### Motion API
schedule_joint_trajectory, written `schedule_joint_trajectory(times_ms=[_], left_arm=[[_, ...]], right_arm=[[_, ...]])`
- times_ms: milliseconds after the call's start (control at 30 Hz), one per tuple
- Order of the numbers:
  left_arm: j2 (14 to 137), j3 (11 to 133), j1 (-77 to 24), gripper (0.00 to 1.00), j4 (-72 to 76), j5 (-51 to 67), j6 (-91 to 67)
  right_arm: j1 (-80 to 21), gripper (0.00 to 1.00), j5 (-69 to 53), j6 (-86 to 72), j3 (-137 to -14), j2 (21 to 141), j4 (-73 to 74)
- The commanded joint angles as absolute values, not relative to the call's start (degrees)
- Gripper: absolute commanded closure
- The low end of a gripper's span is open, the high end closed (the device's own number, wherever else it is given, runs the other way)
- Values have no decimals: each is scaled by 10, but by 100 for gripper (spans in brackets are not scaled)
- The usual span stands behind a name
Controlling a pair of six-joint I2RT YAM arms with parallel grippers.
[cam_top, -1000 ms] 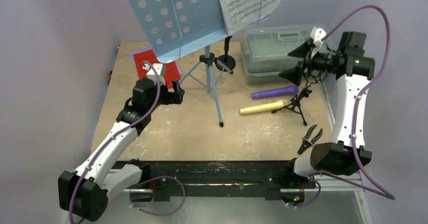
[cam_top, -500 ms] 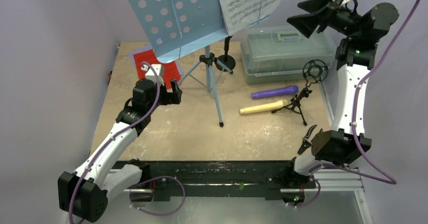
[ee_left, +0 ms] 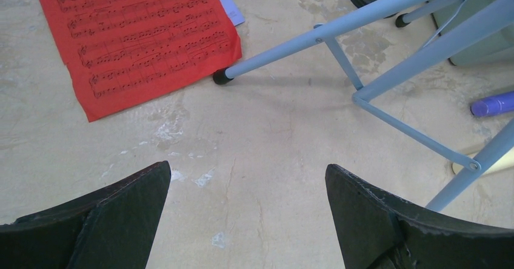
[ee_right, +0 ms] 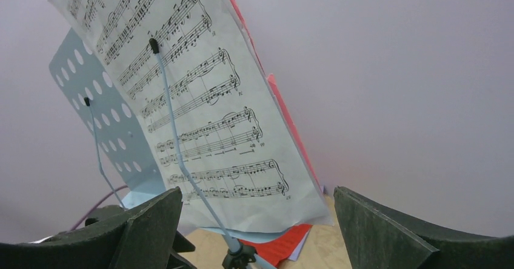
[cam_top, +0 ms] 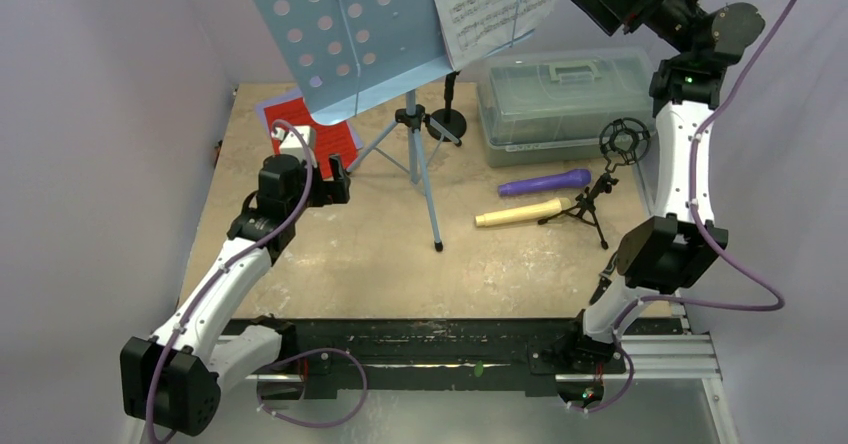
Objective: Pack up the instrument practice props
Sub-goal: Pick up the sheet music from the music stand.
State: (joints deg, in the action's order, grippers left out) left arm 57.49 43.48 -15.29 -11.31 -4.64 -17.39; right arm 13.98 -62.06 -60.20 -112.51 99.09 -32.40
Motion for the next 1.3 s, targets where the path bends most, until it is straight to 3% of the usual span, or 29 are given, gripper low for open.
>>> schedule_joint_trajectory(times_ms=[0, 533, 1267], left_arm=[[580, 443, -137, 1, -104, -36, -171], [585, 443, -122, 1, -102, -25, -175], [581, 443, -116, 1, -101, -11, -181]], right_arm=[[105, 1, -594, -576, -1168, 987, -302], [78, 1, -574, -467, -1203, 1013, -197], [78, 9, -638, -507, -1136, 961, -258]])
